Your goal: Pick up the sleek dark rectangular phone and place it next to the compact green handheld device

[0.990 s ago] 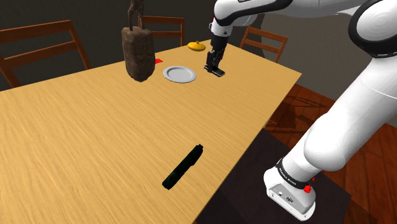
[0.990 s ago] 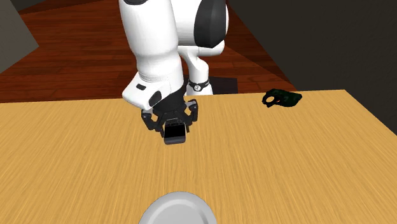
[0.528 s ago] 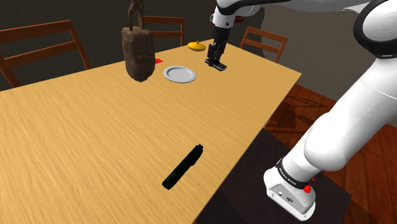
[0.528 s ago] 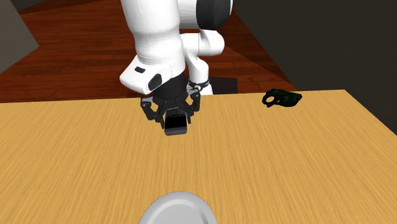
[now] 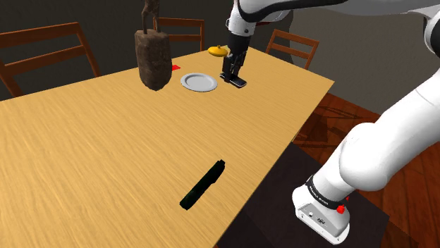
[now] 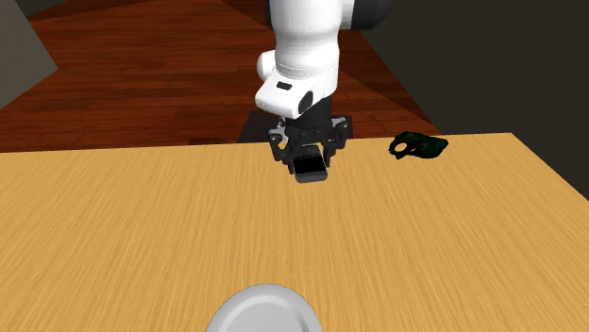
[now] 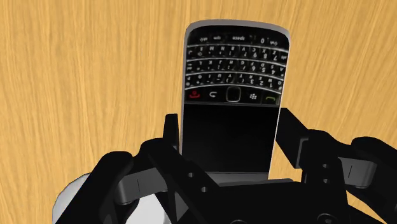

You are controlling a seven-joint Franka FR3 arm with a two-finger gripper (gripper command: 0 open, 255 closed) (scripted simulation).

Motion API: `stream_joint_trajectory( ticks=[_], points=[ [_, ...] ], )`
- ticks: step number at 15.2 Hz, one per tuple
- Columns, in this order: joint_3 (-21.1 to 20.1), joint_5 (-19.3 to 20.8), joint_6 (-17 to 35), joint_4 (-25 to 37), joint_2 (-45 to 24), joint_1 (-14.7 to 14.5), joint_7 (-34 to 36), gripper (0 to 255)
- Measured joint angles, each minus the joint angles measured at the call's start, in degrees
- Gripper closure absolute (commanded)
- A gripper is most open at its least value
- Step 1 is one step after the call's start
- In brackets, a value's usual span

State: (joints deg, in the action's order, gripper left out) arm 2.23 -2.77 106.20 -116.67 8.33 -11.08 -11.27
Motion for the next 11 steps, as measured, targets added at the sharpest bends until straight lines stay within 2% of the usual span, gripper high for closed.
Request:
stream_joint_trajectory(
  ticks=[11],
  points=[
    [-9.09,-2.65,1.0,-6.67,6.59,-6.59,14.58,255]
  ],
)
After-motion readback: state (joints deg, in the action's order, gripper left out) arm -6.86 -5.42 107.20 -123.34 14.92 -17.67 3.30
